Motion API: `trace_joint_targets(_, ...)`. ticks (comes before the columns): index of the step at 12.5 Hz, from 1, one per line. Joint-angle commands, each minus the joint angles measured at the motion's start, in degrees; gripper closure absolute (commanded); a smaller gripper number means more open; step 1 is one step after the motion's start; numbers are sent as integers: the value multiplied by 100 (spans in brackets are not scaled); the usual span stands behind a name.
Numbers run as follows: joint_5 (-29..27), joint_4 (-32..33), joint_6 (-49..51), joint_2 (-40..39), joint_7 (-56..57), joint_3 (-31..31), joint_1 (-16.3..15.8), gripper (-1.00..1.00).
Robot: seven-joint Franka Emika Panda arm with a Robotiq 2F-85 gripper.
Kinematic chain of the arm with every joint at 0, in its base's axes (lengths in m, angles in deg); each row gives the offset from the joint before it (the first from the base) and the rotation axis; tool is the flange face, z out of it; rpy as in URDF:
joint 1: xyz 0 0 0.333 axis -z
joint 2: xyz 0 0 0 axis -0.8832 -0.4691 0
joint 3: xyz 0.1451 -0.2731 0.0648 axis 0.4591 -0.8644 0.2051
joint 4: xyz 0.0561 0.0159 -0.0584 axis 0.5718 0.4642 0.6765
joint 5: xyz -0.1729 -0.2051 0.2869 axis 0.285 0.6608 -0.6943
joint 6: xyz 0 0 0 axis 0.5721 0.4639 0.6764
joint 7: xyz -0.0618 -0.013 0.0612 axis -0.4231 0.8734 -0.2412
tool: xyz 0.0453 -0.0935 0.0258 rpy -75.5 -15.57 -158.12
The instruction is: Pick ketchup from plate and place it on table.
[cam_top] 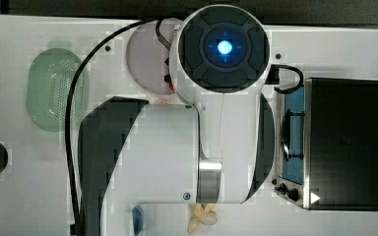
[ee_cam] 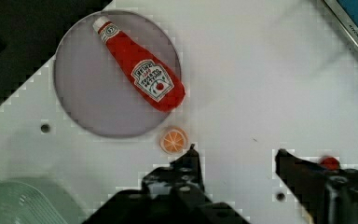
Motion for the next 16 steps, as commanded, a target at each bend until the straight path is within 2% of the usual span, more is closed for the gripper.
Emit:
trace_joint_targets(1, -17, 699, 716, 1062, -186, 316, 455, -57)
trace_joint_targets(3, -16, 699, 739, 1002, -186, 301, 459, -100)
trace_joint_targets(8, -16, 691, 477, 852, -129, 318, 454, -100)
trace_joint_targets(13, -16, 672, 160, 137, 107, 464, 428, -100)
trace_joint_targets(16, -14, 615, -472, -362, 637, 508, 382, -100)
